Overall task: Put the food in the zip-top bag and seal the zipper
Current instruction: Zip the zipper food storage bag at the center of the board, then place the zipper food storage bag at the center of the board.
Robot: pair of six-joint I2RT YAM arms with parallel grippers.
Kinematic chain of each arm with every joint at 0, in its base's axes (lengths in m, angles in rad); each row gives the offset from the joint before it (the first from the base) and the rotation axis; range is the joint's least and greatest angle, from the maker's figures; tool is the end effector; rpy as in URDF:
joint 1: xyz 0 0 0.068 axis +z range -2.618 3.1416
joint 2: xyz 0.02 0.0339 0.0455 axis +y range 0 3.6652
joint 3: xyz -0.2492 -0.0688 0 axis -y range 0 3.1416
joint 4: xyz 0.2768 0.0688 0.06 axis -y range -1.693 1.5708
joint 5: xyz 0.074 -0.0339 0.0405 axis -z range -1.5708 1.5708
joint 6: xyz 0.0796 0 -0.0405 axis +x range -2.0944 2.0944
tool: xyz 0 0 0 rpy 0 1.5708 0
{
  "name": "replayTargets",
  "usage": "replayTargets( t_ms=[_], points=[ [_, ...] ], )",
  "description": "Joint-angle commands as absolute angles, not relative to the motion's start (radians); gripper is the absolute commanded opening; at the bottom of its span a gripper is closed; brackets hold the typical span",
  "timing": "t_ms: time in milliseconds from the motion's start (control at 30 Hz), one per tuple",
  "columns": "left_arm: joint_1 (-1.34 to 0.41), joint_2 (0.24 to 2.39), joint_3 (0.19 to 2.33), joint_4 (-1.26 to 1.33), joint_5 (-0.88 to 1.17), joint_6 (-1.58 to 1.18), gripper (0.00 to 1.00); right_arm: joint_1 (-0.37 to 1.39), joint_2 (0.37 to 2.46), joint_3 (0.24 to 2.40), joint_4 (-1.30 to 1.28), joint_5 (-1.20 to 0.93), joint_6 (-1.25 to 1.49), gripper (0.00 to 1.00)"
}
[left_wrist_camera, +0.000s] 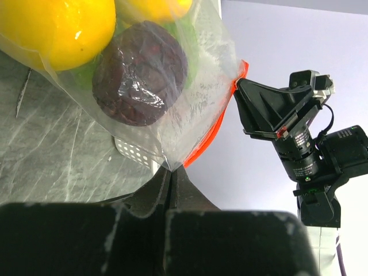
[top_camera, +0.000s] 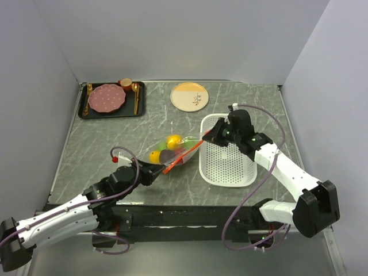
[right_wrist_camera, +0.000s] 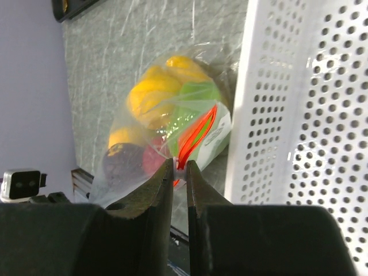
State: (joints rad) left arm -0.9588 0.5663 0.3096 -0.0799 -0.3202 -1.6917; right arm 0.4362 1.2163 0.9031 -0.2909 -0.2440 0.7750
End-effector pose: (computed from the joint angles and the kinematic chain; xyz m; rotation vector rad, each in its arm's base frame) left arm 0.1548 -0.1770 0.1856 -1.0121 1.9416 -1.4118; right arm 0.2999 0.1610 0.2331 0.2432 2.3043 0.9240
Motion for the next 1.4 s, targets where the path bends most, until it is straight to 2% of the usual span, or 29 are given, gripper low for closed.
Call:
replayTargets(
  t_ms=[0,433,1000,1133,1200,1233,1333,1367],
  points=[
    [-0.953,0.560,0.307,-0.109,-0.350,-1.687,0.01,0.376,1.218,0.940,-0.271,-0.138,0.715,0.14],
    [-0.954,0.494,0.310,-0.190,-0.383,-1.693,0.01,0.310,1.296,0.989,-0.265,-0.170,0.669,0.14],
    [-0.954,0.546,0.290,-0.118,-0.344,-1.700,0.01,0.279,1.341,1.002,-0.249,-0.209,0.635,0.16],
    [-0.954,0.549,0.294,-0.115,-0.342,-1.692,0.01,0.278,1.353,0.997,-0.230,-0.265,0.627,0.24],
    [-0.954,0.557,0.298,-0.089,-0.333,-1.671,0.11,0.278,1.358,0.999,-0.229,-0.310,0.617,0.32],
    [-0.954,0.558,0.307,-0.081,-0.330,-1.645,0.16,0.276,1.359,0.999,-0.235,-0.311,0.614,0.42],
    [-0.953,0.577,0.342,-0.090,-0.334,-1.606,0.24,0.278,1.342,0.996,-0.256,-0.273,0.595,0.57],
    [-0.954,0.586,0.350,-0.095,-0.336,-1.595,0.26,0.276,1.335,0.994,-0.264,-0.259,0.594,0.58]
  ],
)
